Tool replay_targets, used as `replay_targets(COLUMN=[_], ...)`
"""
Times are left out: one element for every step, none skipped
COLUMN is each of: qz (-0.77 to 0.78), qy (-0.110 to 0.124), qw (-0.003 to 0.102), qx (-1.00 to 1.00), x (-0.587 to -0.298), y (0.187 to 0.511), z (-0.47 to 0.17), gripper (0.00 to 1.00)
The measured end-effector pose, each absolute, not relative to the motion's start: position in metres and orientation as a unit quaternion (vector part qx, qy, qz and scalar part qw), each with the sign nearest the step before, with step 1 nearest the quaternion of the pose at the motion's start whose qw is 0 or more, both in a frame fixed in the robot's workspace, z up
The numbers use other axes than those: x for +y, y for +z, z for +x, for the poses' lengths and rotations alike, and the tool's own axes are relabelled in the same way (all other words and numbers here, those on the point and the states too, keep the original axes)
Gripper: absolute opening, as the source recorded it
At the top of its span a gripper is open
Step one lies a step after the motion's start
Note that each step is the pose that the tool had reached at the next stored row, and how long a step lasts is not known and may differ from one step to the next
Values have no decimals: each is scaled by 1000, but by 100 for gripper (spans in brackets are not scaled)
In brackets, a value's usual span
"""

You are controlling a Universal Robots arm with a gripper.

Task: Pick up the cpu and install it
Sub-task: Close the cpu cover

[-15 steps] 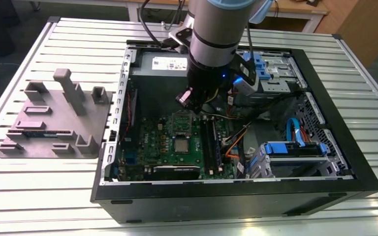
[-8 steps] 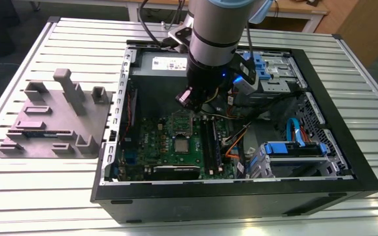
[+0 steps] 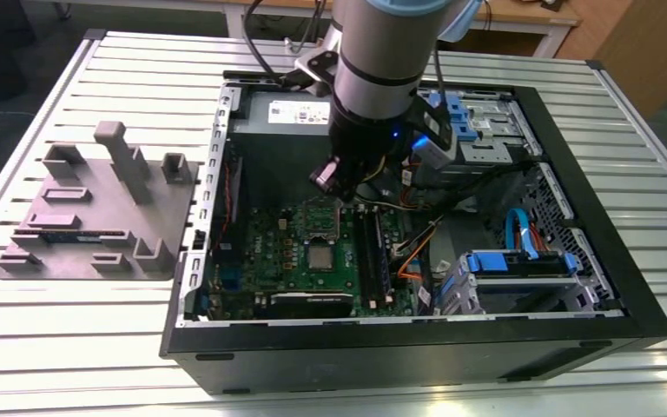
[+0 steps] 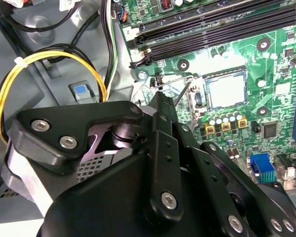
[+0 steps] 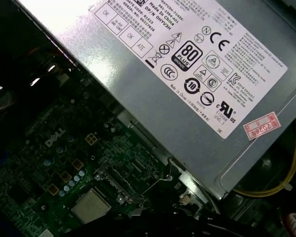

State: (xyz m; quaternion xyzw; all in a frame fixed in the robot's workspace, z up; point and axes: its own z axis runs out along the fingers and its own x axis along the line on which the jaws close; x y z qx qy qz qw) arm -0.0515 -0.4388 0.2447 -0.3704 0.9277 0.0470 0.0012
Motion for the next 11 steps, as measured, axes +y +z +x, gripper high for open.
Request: replay_targets(qz=[-370, -370, -370, -370, -370, -370, -370, -371, -371, -371, -372], qy=[47, 47, 47, 47, 47, 47, 47, 47, 47, 47, 47], qw=[1, 1, 1, 1, 1, 1, 1, 1, 1, 1, 1], qx=[928, 928, 928, 928, 928, 928, 928, 928, 927, 927, 927], x=[-439, -439, -439, -440, -440, -440, -440, -441, -441, -442, -442], y=[245, 245, 245, 245, 245, 245, 245, 245, 245, 245, 245], z=[-52, -52, -52, -52, -52, -52, -52, -52, -52, -52, -52], gripper=[10, 10, 10, 10, 10, 10, 10, 10, 10, 10, 10])
